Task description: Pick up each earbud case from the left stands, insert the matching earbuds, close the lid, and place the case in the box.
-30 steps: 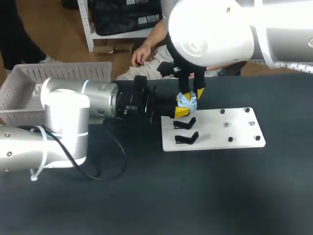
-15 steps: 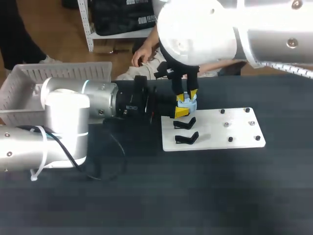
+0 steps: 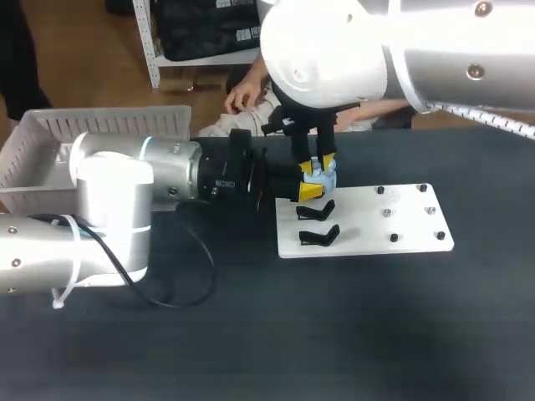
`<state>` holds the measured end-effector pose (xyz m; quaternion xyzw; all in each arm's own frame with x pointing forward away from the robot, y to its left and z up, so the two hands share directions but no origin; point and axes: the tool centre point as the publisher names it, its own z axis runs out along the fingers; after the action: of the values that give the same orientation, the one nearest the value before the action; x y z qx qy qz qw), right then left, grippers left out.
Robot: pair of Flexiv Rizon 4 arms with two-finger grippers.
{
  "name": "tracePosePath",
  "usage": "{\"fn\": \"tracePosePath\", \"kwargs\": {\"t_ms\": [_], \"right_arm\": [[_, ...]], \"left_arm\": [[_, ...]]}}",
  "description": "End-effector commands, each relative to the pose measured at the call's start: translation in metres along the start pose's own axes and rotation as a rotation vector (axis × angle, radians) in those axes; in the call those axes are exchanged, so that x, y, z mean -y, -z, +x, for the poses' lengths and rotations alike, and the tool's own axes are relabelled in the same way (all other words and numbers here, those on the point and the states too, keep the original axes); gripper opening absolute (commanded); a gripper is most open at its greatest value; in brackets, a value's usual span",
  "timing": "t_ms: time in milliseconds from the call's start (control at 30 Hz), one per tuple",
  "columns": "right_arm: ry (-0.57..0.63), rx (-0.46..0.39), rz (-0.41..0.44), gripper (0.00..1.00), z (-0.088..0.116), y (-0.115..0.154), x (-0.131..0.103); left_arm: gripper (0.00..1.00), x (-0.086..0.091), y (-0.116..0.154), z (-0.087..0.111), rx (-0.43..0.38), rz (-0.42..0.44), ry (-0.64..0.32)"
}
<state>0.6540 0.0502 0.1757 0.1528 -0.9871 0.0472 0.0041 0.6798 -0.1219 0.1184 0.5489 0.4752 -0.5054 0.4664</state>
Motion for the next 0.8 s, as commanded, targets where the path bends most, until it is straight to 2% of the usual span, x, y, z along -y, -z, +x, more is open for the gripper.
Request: {"fn": "tracePosePath", "kwargs": {"t_ms": [33,800], "right_arm": [[-0.003,-0.003,0.000,0.00,-0.0015,-0.0033,0.0009],[-0.007,-0.002,0.001,0.00,-0.0066,-0.0069,0.0019]], "left_arm": [[0.00,0.0019,-0.0005,0.0001,0.000,-0.007,-0.003],[0.00,0.0019,-0.0005,0.0001,0.000,-0.007,-0.003]]}}
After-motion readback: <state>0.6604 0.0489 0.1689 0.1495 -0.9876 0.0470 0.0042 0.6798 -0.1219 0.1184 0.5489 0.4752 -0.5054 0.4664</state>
